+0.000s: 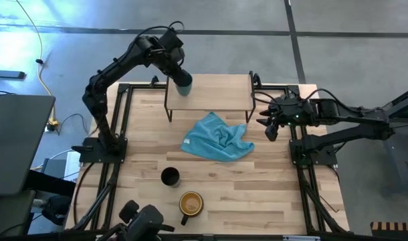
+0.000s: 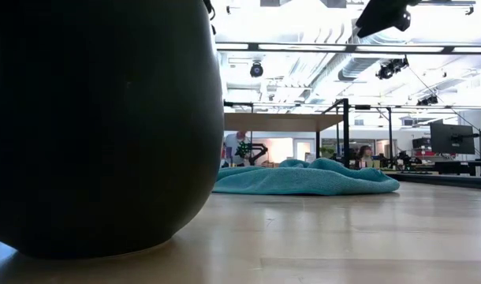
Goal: Stack small to large cups/mugs on shelf
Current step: Put the green cup on the shelf
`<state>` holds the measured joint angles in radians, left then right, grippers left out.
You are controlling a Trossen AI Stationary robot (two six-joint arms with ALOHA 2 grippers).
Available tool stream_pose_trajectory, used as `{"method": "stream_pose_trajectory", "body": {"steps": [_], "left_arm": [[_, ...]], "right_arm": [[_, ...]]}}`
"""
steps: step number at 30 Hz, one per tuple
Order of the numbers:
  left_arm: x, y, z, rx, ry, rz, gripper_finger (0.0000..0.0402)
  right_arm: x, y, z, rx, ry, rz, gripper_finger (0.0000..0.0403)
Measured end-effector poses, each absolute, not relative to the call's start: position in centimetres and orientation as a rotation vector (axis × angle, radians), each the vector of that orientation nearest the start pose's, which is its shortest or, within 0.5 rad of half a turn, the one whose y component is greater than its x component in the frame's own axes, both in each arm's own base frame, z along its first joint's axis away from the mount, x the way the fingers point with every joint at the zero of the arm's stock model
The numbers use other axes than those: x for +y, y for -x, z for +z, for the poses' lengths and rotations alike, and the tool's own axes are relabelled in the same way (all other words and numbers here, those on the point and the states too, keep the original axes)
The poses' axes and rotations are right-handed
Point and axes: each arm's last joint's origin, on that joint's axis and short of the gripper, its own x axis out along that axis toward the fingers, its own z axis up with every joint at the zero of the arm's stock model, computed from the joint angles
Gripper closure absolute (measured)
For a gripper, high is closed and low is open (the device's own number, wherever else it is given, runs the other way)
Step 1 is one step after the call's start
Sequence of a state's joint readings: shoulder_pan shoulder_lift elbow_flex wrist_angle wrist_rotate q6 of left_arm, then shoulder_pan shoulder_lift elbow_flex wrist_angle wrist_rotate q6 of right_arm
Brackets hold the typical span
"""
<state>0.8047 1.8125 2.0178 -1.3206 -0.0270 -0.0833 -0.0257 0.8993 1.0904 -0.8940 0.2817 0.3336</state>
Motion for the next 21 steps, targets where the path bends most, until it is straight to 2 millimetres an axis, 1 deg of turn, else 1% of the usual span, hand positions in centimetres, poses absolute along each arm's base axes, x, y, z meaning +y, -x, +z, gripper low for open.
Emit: {"method": "stream_pose_trajectory", "body": {"steps": [4,21], "left_arm": [[25.73,-24.67,37.82,1.038,0.514,0.783,0.0401],[26.03,-24.98,37.64,1.022,0.509,0.779,0.0402]], "right_arm": [[-1.21,-15.76,35.38,0.643,-0.229,-0.408,0.0253],[-1.21,-15.73,35.39,0.642,-0.226,-0.407,0.0253]]}}
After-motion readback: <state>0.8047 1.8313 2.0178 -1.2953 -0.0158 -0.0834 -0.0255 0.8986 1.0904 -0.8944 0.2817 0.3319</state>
